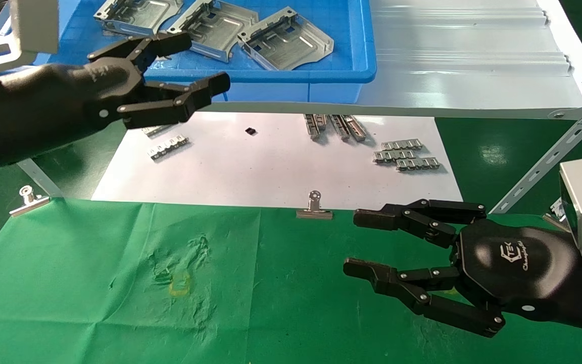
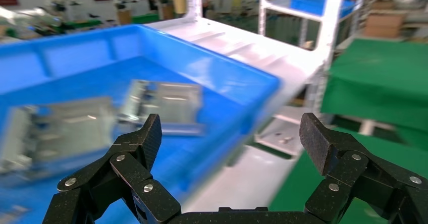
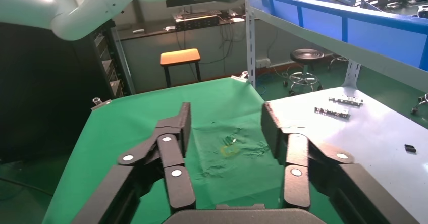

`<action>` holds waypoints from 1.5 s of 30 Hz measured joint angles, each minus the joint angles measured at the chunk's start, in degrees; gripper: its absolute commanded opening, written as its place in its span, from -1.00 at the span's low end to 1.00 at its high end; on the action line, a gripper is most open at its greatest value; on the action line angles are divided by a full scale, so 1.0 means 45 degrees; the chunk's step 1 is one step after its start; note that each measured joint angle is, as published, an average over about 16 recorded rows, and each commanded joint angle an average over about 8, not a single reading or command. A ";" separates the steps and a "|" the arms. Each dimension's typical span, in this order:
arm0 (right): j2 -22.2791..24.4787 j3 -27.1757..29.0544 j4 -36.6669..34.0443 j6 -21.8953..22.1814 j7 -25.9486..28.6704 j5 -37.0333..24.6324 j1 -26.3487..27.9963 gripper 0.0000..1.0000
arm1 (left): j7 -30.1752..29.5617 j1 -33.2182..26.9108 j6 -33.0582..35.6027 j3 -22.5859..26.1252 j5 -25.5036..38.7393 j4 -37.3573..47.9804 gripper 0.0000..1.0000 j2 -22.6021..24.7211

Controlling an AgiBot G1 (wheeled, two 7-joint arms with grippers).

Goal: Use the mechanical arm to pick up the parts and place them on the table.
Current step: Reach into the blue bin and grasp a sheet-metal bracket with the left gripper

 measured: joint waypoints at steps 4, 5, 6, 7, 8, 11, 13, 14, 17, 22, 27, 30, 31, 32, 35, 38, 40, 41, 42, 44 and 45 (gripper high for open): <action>0.0000 0.0000 0.0000 0.0000 0.0000 0.0000 0.0000 -1.00 | 0.0465 -0.1371 -0.0415 0.0388 0.0909 0.1816 1.00 0.0758; 0.0000 0.0000 0.0000 0.0000 0.0000 0.0000 0.0000 -1.00 | 0.0611 -0.1732 -0.0482 0.0486 0.1127 0.2321 1.00 0.0948; 0.0000 0.0000 0.0000 0.0000 0.0000 0.0000 0.0000 -1.00 | 0.0767 -0.2101 -0.0537 0.0585 0.1343 0.2847 1.00 0.1138; 0.0000 0.0000 0.0000 0.0000 0.0000 0.0000 0.0000 -1.00 | 0.0930 -0.2467 -0.0587 0.0682 0.1553 0.3377 1.00 0.1322; 0.0000 0.0000 0.0000 0.0000 0.0000 0.0000 0.0000 -1.00 | 0.1096 -0.2838 -0.0641 0.0779 0.1762 0.3922 1.00 0.1509; 0.0000 0.0000 0.0000 0.0000 0.0000 0.0000 0.0000 -1.00 | 0.1578 -0.3932 -0.0844 0.1075 0.2377 0.5556 1.00 0.2068; 0.0000 0.0000 0.0000 0.0000 0.0000 0.0000 0.0000 -1.00 | 0.1862 -0.4628 -0.1029 0.1276 0.2772 0.6608 0.99 0.2441; 0.0000 0.0000 0.0000 0.0000 0.0000 0.0000 0.0000 -1.00 | 0.1990 -0.4961 -0.1136 0.1374 0.2961 0.7109 0.96 0.2627; 0.0000 0.0000 0.0000 0.0000 0.0000 0.0000 0.0000 -1.00 | 0.2304 -0.5837 -0.1471 0.1645 0.3469 0.8456 0.60 0.3156; 0.0000 0.0000 0.0000 0.0000 0.0000 0.0000 0.0000 -1.00 | 0.2647 -0.6921 -0.2087 0.2040 0.4170 1.0162 -0.60 0.3940; 0.0000 0.0000 0.0000 0.0000 0.0000 0.0000 0.0000 -1.00 | 0.2793 -0.7580 -0.2670 0.2329 0.4653 1.1311 -1.00 0.4583; 0.0000 0.0000 0.0000 0.0000 0.0000 0.0000 0.0000 -1.00 | 0.2886 -0.7827 -0.2936 0.2469 0.4868 1.1780 -1.00 0.4885; 0.0000 0.0000 0.0000 0.0000 0.0000 0.0000 0.0000 -1.00 | 0.2922 -0.7891 -0.3012 0.2509 0.4928 1.1908 -1.00 0.4970; 0.0000 0.0000 0.0000 0.0000 0.0000 0.0000 0.0000 -1.00 | 0.2960 -0.7947 -0.3084 0.2546 0.4985 1.2024 -1.00 0.5049; 0.0000 0.0000 0.0000 0.0000 0.0000 0.0000 0.0000 -1.00 | 0.3067 -0.8069 -0.3279 0.2632 0.5115 1.2324 -1.00 0.5249; 0.0000 0.0000 0.0000 0.0000 0.0000 0.0000 0.0000 -1.00 | 0.3164 -0.8140 -0.3472 0.2696 0.5212 1.2557 -1.00 0.5404; 0.0000 0.0000 0.0000 0.0000 0.0000 0.0000 0.0000 -1.00 | 0.3229 -0.8169 -0.3594 0.2728 0.5262 1.2678 -1.00 0.5486; 0.0000 0.0000 0.0000 0.0000 0.0000 0.0000 0.0000 -1.00 | 0.3263 -0.8180 -0.3649 0.2742 0.5285 1.2729 -1.00 0.5521; 0.0000 0.0000 0.0000 0.0000 0.0000 0.0000 0.0000 -1.00 | 0.3296 -0.8188 -0.3698 0.2754 0.5303 1.2776 -1.00 0.5552; 0.0000 0.0000 0.0000 0.0000 0.0000 0.0000 0.0000 -1.00 | 0.3342 -0.8198 -0.3771 0.2763 0.5318 1.2859 -1.00 0.5600; 0.0000 0.0000 0.0000 0.0000 0.0000 0.0000 0.0000 -1.00 | 0.3362 -0.8201 -0.3799 0.2765 0.5322 1.2896 -1.00 0.5619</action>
